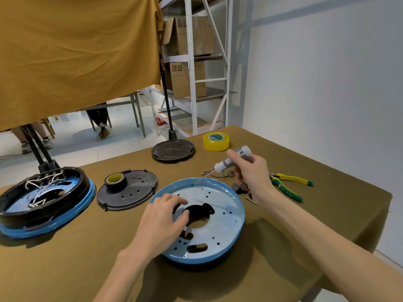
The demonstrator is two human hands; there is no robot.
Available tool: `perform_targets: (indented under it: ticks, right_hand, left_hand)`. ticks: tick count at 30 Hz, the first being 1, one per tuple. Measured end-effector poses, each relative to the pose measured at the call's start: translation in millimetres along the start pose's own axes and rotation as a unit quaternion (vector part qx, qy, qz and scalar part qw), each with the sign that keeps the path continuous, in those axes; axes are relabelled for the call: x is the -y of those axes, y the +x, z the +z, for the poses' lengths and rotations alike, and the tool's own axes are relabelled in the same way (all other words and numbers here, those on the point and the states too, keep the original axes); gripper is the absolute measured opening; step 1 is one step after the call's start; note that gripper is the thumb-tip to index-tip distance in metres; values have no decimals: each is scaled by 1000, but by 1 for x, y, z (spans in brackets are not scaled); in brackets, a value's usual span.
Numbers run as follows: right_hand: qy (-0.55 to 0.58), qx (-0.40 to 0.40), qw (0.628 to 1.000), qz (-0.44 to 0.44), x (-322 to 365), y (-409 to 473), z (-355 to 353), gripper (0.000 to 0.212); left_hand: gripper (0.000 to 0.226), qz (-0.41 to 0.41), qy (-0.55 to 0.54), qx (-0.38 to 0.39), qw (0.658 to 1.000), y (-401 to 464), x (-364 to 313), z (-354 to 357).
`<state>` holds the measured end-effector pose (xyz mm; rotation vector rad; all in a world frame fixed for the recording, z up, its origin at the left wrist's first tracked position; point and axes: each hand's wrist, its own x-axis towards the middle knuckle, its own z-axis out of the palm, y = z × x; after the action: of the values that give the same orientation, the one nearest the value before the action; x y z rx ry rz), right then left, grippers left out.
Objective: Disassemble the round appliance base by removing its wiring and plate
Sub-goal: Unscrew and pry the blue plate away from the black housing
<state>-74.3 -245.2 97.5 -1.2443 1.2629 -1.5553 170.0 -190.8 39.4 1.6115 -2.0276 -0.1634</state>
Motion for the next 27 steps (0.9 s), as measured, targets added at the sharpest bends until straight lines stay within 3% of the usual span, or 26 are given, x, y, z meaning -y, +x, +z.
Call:
perform_targets:
  ticks: [3, 5, 7, 12, 15, 21, 27]
  right_hand:
    - [54, 9, 998, 24, 7, -3, 18, 32]
    - [126, 62, 988, 58, 11, -7, 26, 35]
    - [201, 117, 968, 98, 15, -11, 33, 36]
    - [174, 183, 961, 113, 16, -23, 56, 37]
    - [178, 202, 956, 118, 16, -30, 67, 37]
    - [174, 222, 954, 103, 13, -51, 82, 38]
    - [149, 215, 962, 76, 16, -61, 72, 37]
  left_hand:
    - [20, 38, 3, 33, 999, -5, 0, -4]
    - [34, 45, -38, 66, 996, -10, 5, -11]
    - [44, 45, -73, 131, 988, -14, 10, -21]
    - [74, 37, -132, 334, 933, -20, 19, -48]
    - [83, 45, -111, 334, 935, -22, 15, -50]
    - [74, 69, -49, 240, 967, -32, -7, -38]
    - [69, 64, -24, 238, 969, -38, -26, -27]
